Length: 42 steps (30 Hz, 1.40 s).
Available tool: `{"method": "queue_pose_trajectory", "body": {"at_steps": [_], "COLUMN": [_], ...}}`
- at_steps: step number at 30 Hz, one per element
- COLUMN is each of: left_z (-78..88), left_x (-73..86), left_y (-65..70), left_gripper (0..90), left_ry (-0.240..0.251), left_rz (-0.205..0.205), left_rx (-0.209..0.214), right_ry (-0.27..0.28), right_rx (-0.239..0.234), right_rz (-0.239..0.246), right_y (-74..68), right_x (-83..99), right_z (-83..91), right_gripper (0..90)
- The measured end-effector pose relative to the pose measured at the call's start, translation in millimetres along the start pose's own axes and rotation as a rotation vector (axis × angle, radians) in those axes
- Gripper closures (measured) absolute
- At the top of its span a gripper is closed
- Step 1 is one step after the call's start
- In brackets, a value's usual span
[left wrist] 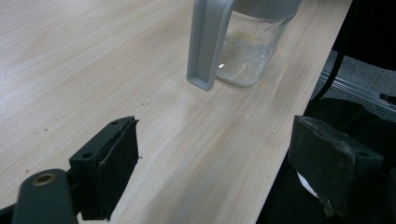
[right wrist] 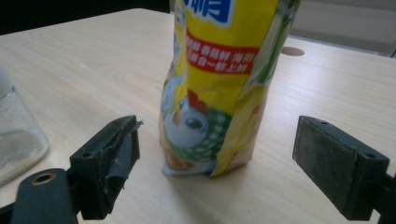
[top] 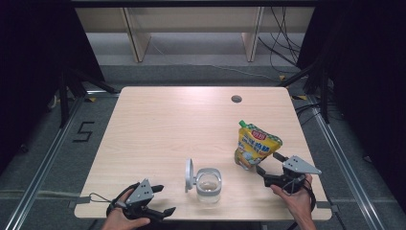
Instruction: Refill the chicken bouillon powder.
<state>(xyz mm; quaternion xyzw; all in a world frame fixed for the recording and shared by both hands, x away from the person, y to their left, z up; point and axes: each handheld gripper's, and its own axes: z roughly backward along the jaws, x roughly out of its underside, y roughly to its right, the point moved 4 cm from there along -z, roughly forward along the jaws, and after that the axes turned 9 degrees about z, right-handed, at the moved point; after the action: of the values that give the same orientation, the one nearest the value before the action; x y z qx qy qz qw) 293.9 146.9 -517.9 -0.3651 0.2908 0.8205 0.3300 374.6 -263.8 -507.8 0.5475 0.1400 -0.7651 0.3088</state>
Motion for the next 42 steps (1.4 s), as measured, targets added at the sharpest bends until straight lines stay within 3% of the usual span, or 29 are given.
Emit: {"method": "queue_pose_trajectory", "body": {"at_steps": [1, 3, 4, 5, 7, 8, 10, 11, 12, 15, 16, 19, 20, 22, 23, 27, 29, 31, 32, 34, 35, 37, 39, 40, 41, 42], "left_z": [-0.2, -0.6, -1.0, -1.4, -1.7, -1.6, -3.2, -3.2, -2.1, -2.9, -2.2, -3.5, -3.5, -2.5, -3.5, -4.3, -6.0, -5.3, -5.3, -5.8, -5.8, -7.2, -7.1, -6.7, -6.6, -7.1], "left_x": [0.1, 0.1, 0.3, 0.5, 1.1, 1.2, 1.2, 0.9, 1.4, 1.5, 1.8, 1.9, 1.9, 2.1, 2.1, 2.4, 2.6, 2.9, 2.9, 3.3, 3.5, 3.9, 3.7, 4.3, 4.1, 4.6], "left_y": [0.1, 0.7, 0.2, 0.6, 1.1, 1.7, 3.6, 4.3, 2.8, 3.7, 1.4, 2.8, 2.7, 1.1, 3.3, 3.2, 5.2, 2.4, 3.7, 4.2, 4.4, 5.0, 5.2, 5.0, 4.9, 5.2], "left_gripper": [15.5, 15.5, 15.5, 15.5, 15.5, 15.5, 15.5, 15.5, 15.5, 15.5, 15.6, 15.6, 15.6, 15.6, 15.6, 15.6, 15.6, 15.6, 15.6, 15.6, 15.6, 15.6, 15.6, 15.6, 15.6, 15.6], "left_ry": [0.002, 0.004, 0.004, 0.005, -0.002, -0.007, 0.014, 0.009, -0.011, -0.004, -0.020, 0.002, 0.001, -0.023, -0.006, -0.008, 0.010, -0.021, -0.023, -0.024, -0.025, -0.011, -0.018, -0.027, -0.029, -0.026], "left_rz": [0.001, 0.006, 0.000, 0.003, 0.002, 0.001, 0.002, -0.001, -0.019, -0.011, -0.030, -0.007, -0.008, -0.032, -0.011, -0.019, 0.003, -0.035, -0.024, -0.022, -0.022, -0.020, -0.031, -0.028, -0.036, -0.031], "left_rx": [-0.001, 0.003, 0.000, -0.002, -0.007, 0.004, 0.019, 0.020, 0.008, 0.013, -0.003, 0.005, 0.005, -0.004, 0.007, 0.011, 0.015, 0.006, 0.018, 0.017, 0.016, 0.016, 0.023, 0.018, 0.020, 0.022], "right_ry": [-0.008, 0.015, -0.005, 0.012, 0.004, 0.016, -0.001, 0.002, 0.009, 0.020, 0.022, 0.044, 0.022, 0.038, 0.044, 0.059, 0.070, 0.087, 0.096, 0.104, 0.092, 0.088, 0.102, 0.110, 0.120, 0.122], "right_rx": [-0.001, -0.014, -0.005, -0.016, -0.028, -0.026, -0.035, -0.036, -0.041, -0.040, -0.040, -0.044, -0.037, -0.040, -0.043, -0.044, -0.038, -0.039, -0.031, -0.033, -0.036, -0.039, -0.044, -0.036, -0.030, -0.046], "right_rz": [-0.036, -0.004, -0.032, 0.005, -0.018, 0.011, -0.007, 0.014, -0.026, 0.011, 0.002, -0.014, -0.010, 0.003, -0.031, 0.002, -0.016, -0.025, -0.023, 0.019, -0.020, -0.024, 0.004, -0.010, 0.014, -0.018], "right_y": [-1.7, 2.1, -0.3, 1.8, -0.9, 1.9, -0.9, 1.3, -1.5, 0.7, -0.5, 0.3, 0.7, 3.2, 1.3, 4.5, 4.3, 5.5, 5.8, 8.4, 5.3, 3.8, 5.0, 4.2, 5.8, 4.0], "right_x": [-0.4, -1.0, -0.6, -1.4, -1.9, -2.4, -2.6, -2.5, -3.1, -5.0, -5.4, -6.3, -5.3, -5.5, -5.4, -6.3, -6.3, -6.7, -7.0, -8.2, -8.1, -8.7, -9.5, -9.8, -10.3, -10.4], "right_z": [-0.4, -7.0, -7.2, -10.8, -13.9, -17.3, -20.3, -22.6, -24.3, -29.2, -30.7, -35.9, -36.8, -40.1, -41.2, -44.5, -46.2, -48.5, -50.3, -52.1, -51.5, -53.0, -56.0, -57.3, -58.7, -59.1], "right_gripper": [15.7, 15.7, 15.7, 15.6, 15.7, 15.7, 15.7, 15.7, 15.7, 15.7, 15.6, 15.7, 16.1, 16.7, 17.0, 19.2, 20.4, 20.7, 21.2, 21.8, 22.1, 23.0, 23.7, 24.2, 24.3, 24.8]}}
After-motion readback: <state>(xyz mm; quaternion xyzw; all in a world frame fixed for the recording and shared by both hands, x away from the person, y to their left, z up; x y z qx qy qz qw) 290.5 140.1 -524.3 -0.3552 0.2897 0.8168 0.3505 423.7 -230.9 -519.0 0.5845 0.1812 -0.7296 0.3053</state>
